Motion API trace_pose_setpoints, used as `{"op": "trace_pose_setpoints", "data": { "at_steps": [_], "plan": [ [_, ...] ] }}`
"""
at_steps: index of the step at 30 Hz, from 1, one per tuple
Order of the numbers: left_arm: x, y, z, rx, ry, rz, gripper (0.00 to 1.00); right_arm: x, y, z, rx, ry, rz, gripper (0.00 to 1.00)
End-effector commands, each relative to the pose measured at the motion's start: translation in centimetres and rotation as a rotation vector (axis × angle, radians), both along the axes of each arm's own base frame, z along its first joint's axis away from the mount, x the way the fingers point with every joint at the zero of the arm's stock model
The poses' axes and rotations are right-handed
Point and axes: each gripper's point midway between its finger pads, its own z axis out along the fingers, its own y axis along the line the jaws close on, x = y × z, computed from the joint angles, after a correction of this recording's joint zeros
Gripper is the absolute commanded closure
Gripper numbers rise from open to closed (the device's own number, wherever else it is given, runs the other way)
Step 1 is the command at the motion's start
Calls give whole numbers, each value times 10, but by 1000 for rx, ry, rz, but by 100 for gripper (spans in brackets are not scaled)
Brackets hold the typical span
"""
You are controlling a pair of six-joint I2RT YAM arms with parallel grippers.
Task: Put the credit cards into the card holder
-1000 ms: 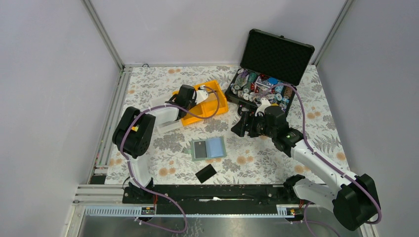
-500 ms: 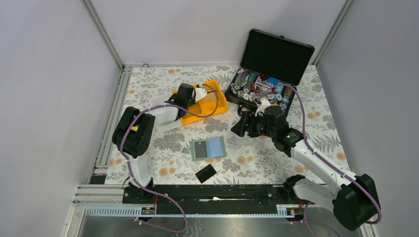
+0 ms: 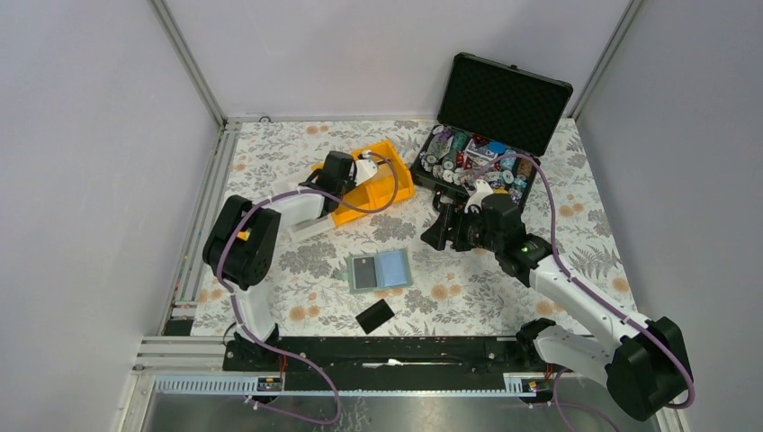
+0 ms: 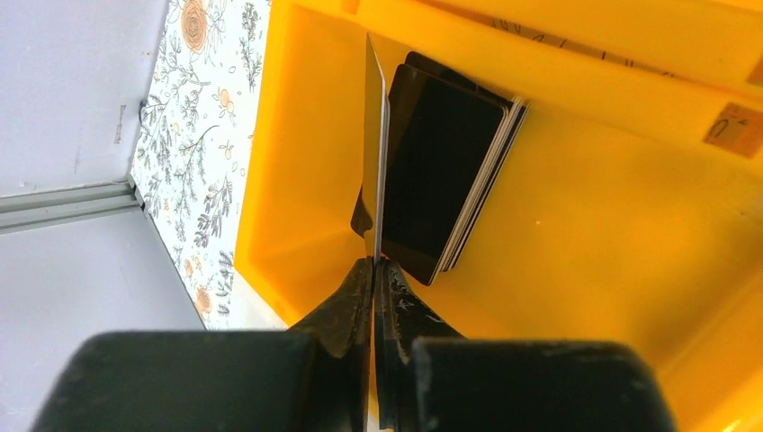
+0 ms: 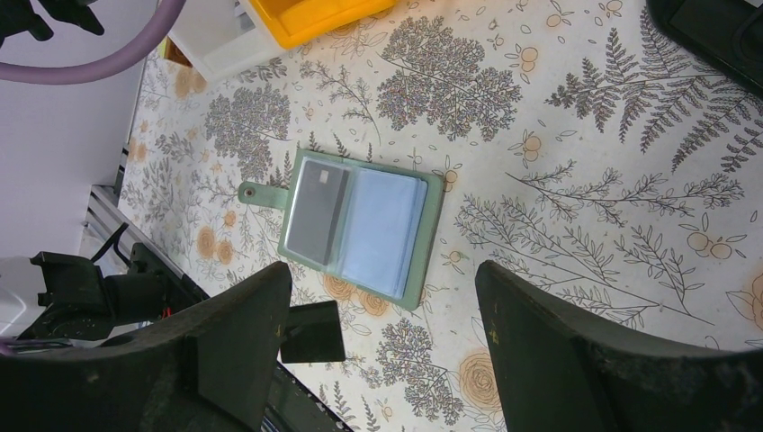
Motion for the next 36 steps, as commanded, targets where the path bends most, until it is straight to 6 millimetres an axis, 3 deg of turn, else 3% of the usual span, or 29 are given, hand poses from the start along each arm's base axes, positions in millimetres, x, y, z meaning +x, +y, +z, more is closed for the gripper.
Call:
{"op": "trace_pose_setpoints", "data": {
  "at_steps": [1, 18, 28, 32, 36],
  "plan": [
    [0, -9, 32, -49, -22, -12, 100, 3, 1, 12, 31, -38, -4, 18],
    [-3, -18, 34, -183, 185, 88, 100, -1, 0, 12, 42, -38, -6, 17],
    [-5, -9, 28, -264, 301, 183, 100, -1, 0, 10, 40, -30, -2, 18],
    [-4, -9, 24, -300, 335, 189, 91, -1, 0, 11, 40, -31, -4, 18],
    [-4, -8, 17, -312, 356, 194, 91, -1, 0, 10, 39, -30, -2, 17]
  ]
}}
